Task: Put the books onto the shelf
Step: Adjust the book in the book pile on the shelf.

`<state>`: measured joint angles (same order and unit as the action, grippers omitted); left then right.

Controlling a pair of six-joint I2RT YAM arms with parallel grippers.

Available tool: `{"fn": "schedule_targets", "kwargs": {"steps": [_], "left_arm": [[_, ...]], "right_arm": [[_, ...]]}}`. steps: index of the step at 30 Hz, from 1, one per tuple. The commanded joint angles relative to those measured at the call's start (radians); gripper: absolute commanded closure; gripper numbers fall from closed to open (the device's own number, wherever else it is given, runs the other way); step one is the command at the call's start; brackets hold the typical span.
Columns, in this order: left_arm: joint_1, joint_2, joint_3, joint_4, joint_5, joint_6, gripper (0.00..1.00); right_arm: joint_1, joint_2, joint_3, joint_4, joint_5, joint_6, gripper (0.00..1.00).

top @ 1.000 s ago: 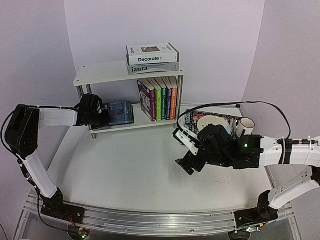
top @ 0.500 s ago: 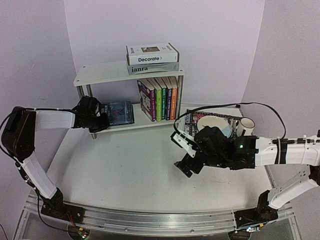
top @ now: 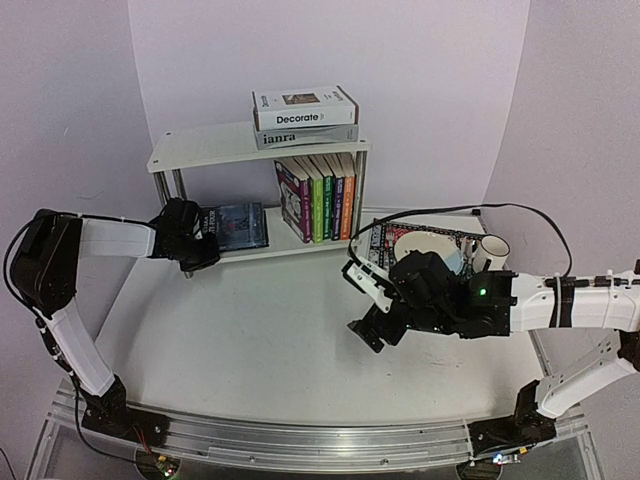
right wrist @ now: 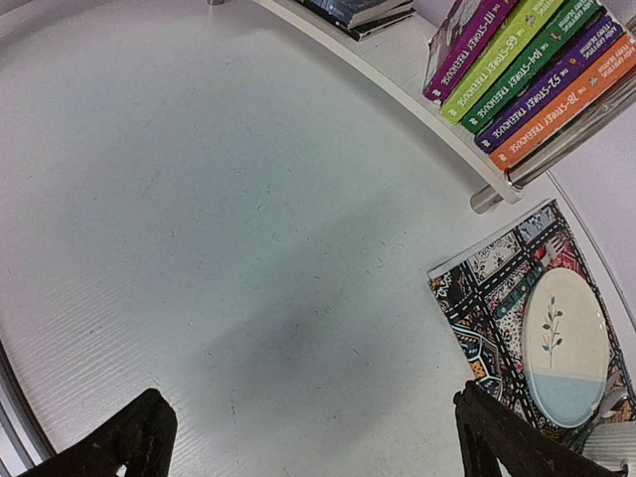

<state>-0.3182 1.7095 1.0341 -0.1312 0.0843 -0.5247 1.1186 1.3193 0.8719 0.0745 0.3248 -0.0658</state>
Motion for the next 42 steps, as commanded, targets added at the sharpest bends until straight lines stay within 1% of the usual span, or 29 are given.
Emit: {"fn": "schedule_targets", "kwargs": {"steps": [1, 14, 21, 23, 28, 33, 37, 38, 40, 41, 42], "left_arm": [[0.015, 0.015, 0.062, 0.012, -0.010, 0.007, 1.00], [0.037, 0.055, 0.129, 0.012, -0.018, 0.016, 1.00], [0.042, 0.026, 0.112, 0.010, -0.007, 0.022, 1.00], [0.041, 0.005, 0.104, 0.003, 0.019, 0.039, 0.99], [0.042, -0.064, 0.084, -0.064, 0.077, 0.099, 0.89], [0.042, -0.190, 0.008, -0.093, 0.084, 0.126, 0.84], [0.042, -0.298, -0.064, -0.094, 0.075, 0.138, 0.81], [0.041, -0.317, -0.079, -0.093, 0.071, 0.145, 0.77], [0.042, -0.354, -0.107, -0.088, 0.055, 0.158, 0.64], [0.042, -0.378, -0.125, -0.076, 0.047, 0.166, 0.57], [0.041, -0.399, -0.150, -0.062, 0.044, 0.172, 0.44]], "right_arm": [[-0.006, -0.001, 0.014, 0.003, 0.007, 0.011, 0.02], [-0.012, -0.009, 0.017, -0.012, 0.009, 0.012, 0.02], [-0.013, -0.009, 0.018, -0.012, 0.007, 0.017, 0.02], [-0.013, -0.011, 0.015, -0.013, 0.007, 0.020, 0.02], [-0.013, -0.025, 0.004, -0.013, 0.007, 0.027, 0.02], [-0.019, -0.044, -0.010, -0.013, 0.028, 0.028, 0.02], [-0.040, -0.047, -0.023, -0.017, 0.017, 0.041, 0.02], [-0.051, -0.046, -0.027, -0.020, 0.014, 0.048, 0.02], [-0.088, -0.048, -0.036, -0.022, -0.022, 0.061, 0.02], [-0.117, -0.049, -0.040, -0.023, -0.047, 0.097, 0.02], [-0.144, -0.052, -0.045, -0.024, -0.069, 0.113, 0.02]]}}
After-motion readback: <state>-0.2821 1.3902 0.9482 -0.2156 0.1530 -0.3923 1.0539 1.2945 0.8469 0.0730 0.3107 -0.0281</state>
